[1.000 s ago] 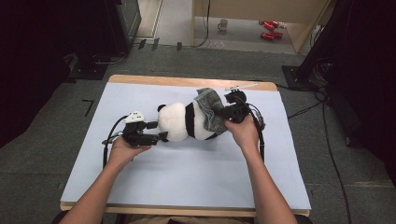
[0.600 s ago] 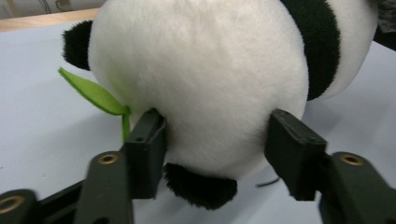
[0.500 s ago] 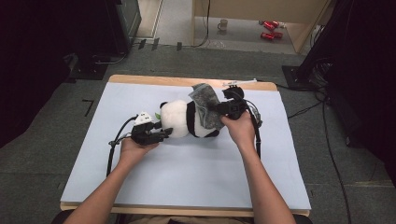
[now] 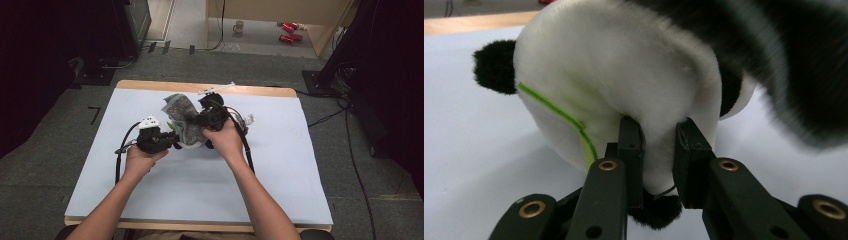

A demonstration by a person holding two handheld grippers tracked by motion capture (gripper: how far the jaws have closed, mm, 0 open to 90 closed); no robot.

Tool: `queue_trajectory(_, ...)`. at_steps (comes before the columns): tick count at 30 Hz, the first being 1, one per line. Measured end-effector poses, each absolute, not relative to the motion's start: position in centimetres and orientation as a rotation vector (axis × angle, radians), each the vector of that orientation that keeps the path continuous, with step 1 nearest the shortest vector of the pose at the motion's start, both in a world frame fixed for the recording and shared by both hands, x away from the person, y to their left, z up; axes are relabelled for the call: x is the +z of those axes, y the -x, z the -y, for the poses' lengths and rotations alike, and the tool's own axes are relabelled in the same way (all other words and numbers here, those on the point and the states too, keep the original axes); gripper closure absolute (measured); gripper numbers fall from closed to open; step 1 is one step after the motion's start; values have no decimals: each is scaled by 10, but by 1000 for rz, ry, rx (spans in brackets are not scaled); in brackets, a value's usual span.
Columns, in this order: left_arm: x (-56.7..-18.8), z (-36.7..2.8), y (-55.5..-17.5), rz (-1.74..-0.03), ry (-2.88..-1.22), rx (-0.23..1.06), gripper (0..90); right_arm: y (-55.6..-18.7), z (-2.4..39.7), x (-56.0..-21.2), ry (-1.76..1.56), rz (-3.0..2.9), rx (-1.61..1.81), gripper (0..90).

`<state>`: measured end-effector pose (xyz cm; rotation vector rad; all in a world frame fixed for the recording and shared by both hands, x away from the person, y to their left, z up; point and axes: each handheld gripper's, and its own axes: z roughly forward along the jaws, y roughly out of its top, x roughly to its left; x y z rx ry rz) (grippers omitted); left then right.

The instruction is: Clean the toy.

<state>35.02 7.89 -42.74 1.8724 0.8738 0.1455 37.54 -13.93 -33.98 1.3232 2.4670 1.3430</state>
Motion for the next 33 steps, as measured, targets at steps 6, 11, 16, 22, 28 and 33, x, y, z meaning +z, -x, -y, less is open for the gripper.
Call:
queue_trajectory(6, -420, -79, -343, -890, -1904, 160, 783, -371, 116, -351, -1255, -2507, 1245, 802)
queue_trajectory(11, -428, -74, -347, -905, -1917, 158, 775, -376, 124, -363, -1271, -2498, 1167, 802)
queue_trajectory(16, -433, -74, -351, -929, -1927, 156, 766, -379, 140, -371, -1303, -2500, 1133, 799)
queue_trajectory(22, -435, -77, -353, -948, -1914, 155, 756, -378, 163, -376, -1359, -2474, 1098, 799)
queue_trajectory(28, -435, -79, -354, -935, -1908, 148, 747, -381, 187, -378, -1453, -2433, 1123, 798)
queue_trajectory(33, -435, -80, -354, -932, -1908, 156, 747, -381, 203, -378, -1487, -2406, 1158, 799)
